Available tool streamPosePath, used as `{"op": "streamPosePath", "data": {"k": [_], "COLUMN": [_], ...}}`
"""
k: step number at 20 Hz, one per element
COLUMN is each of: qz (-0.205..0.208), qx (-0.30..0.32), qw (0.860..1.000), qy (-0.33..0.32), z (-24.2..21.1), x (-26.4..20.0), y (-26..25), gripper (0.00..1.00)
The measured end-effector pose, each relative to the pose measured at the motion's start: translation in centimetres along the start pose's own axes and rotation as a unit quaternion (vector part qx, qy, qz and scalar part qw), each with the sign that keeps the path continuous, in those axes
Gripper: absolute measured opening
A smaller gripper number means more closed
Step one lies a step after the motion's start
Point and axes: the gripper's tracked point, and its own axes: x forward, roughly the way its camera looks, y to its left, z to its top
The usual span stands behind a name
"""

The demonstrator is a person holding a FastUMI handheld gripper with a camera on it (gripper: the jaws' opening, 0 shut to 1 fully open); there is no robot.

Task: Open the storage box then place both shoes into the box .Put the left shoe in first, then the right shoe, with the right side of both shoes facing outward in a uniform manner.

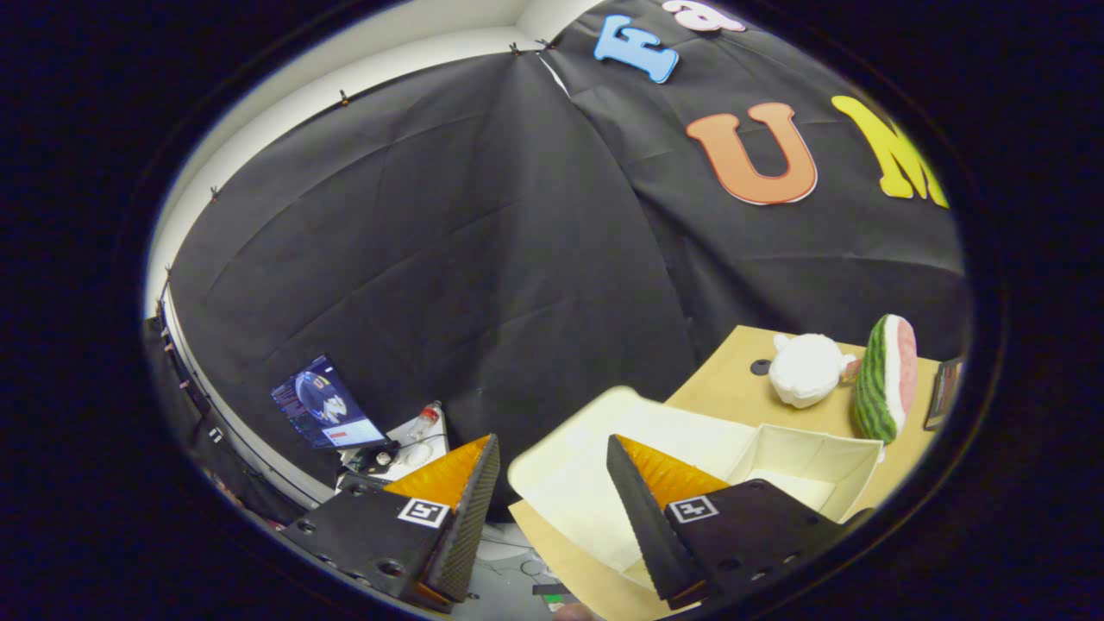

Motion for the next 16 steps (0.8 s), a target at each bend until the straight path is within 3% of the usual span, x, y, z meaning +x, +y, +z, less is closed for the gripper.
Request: {"op": "streamPosePath", "data": {"k": [3, 4, 7, 16], "qz": [-0.047, -0.067, -0.123, -0.254], "qx": [-0.003, -0.006, -0.017, -0.017], "qw": [0.999, 0.997, 0.990, 0.959], "qy": [-0.021, -0.032, -0.063, -0.125], "z": [0.4, 0.7, 1.4, 1.3], "x": [-0.7, -1.2, -4.8, -16.3], "y": [-1.3, -2.1, -5.3, -13.4], "gripper": [0.81, 0.89, 0.94, 0.94]}}
